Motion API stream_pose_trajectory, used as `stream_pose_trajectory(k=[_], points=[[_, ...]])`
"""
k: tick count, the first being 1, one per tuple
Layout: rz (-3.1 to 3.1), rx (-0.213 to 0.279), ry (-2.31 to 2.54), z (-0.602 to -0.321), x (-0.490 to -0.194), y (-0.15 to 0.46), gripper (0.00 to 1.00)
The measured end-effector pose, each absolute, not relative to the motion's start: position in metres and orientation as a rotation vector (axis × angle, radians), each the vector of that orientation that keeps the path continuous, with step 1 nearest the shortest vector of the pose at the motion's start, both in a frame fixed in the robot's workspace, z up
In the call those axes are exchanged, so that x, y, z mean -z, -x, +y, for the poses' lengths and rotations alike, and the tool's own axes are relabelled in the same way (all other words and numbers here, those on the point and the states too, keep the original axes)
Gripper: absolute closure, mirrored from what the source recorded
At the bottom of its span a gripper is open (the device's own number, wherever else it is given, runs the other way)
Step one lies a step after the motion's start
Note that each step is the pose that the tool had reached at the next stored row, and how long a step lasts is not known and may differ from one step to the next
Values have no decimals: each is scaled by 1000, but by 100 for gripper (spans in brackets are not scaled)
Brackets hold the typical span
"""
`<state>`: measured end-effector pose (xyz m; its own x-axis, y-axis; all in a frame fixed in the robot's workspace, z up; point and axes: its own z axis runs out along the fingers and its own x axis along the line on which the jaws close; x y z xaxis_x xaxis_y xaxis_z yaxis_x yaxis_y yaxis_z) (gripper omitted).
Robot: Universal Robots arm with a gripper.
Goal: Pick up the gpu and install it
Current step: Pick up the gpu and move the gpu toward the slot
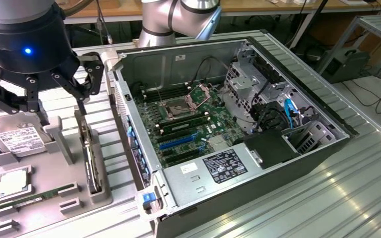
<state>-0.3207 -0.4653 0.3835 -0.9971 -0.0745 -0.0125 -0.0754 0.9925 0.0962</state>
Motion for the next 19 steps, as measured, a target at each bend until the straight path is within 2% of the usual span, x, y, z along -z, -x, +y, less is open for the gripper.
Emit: stream_pose_trajectory(k=[1, 2, 19], points=[[3127, -151, 118, -465, -383, 321, 46], [3127, -151, 118, -465, -383, 321, 40], [3127, -147, 48, -467, -355, 321, 40]])
